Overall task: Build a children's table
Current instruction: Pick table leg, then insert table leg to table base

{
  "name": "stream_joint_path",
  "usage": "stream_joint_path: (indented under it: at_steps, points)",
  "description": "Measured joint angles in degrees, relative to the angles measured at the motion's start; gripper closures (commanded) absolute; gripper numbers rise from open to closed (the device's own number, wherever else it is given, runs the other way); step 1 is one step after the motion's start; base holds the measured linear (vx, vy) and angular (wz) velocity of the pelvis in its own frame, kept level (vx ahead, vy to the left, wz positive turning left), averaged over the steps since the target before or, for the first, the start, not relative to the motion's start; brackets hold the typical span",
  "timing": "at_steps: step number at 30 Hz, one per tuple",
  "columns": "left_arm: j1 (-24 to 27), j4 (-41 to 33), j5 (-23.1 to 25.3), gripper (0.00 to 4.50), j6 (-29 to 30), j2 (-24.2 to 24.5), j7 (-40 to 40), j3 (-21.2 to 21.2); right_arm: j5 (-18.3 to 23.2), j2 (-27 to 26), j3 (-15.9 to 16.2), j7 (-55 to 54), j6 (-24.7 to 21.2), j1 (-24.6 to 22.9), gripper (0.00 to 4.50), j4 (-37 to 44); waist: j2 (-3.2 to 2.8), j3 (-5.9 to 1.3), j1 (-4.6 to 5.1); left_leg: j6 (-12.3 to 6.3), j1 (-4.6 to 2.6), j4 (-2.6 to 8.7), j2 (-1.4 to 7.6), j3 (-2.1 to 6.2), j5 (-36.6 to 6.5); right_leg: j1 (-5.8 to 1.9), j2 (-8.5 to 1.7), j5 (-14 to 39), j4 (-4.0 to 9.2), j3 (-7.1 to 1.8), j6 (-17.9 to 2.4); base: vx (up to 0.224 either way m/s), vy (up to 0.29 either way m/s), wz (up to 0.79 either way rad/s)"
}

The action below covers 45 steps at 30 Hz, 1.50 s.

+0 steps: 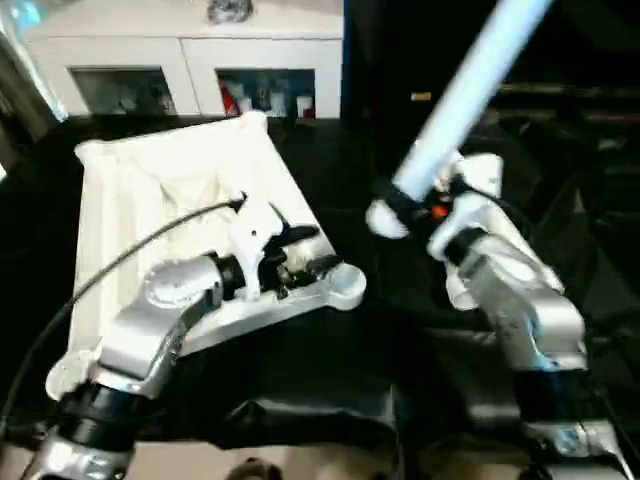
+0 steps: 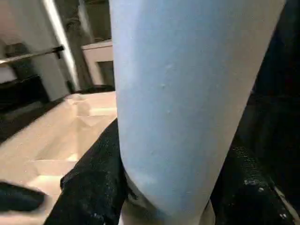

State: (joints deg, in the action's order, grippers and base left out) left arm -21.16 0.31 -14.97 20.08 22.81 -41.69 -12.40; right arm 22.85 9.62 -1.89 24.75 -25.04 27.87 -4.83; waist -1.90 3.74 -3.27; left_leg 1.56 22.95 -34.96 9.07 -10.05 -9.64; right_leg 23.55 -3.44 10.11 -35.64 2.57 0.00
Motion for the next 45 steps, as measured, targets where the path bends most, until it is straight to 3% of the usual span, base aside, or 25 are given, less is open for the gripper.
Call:
stream_joint_path:
  at_steps: [5,11,22,30,44,45]
  points:
    - [0.7,2.9,3.6,1.56,-1.0,1.5,1.3,-1.4,-1.1,0.3,2.3,1.7,-0.5,0.1,2.57,0.1,1.03,0.1,-0.22,0.0,0.07,0.01,0.0,-0.06,0.0,-0.01,-0.01,0.0,0.11,-0.06,-0.1,0.0,0.0,0.0]
    - [2.0,1.4,6.2,1.56,1.5,2.9,1.5,-3.0,-2.7,0.7,3.9,2.5,0.2,0.1,2.57,-0.4,1.21,0.14,-0.25,0.0,0.08,0.14,0.0,-0.09,0.0,-0.07,0.0,-0.2,0.36,-0.04,-0.3,0.0,0.0,0.0]
    - [4.8,-3.1,4.6,1.56,6.4,4.8,-3.5,-5.1,-3.3,2.0,6.1,5.8,-0.9,0.0,2.57,-0.5,2.13,0.71,-0.13,0.0,0.04,0.37,0.02,-0.14,0.0,-0.02,0.01,-0.1,0.45,-0.02,-0.2,0.0,0.0,0.0]
    - [0.9,2.7,5.7,2.27,7.5,5.4,-4.1,-5.1,-3.3,2.5,8.0,8.3,-1.9,-0.3,2.57,-0.5,2.27,0.83,0.02,0.0,0.03,0.39,0.02,-0.14,0.0,-0.01,0.02,-0.1,0.48,-0.04,-0.1,0.0,0.0,0.0]
    - [-1.0,3.3,5.1,3.19,10.0,8.1,-10.6,-5.5,-3.3,3.4,7.9,8.9,-1.9,-0.3,2.57,-0.7,2.13,0.95,0.06,0.0,0.03,0.51,0.02,-0.16,0.0,0.0,0.03,-0.2,0.62,-0.04,-0.3,0.0,0.0,0.0]
    - [-1.0,3.3,5.1,3.41,10.1,8.1,-10.9,-5.5,-3.3,3.4,7.9,8.9,-1.9,-0.3,2.57,-0.8,2.14,0.96,0.04,0.0,0.03,0.52,0.02,-0.16,0.0,0.0,0.03,-0.2,0.63,-0.04,-0.3,0.0,0.0,0.0]
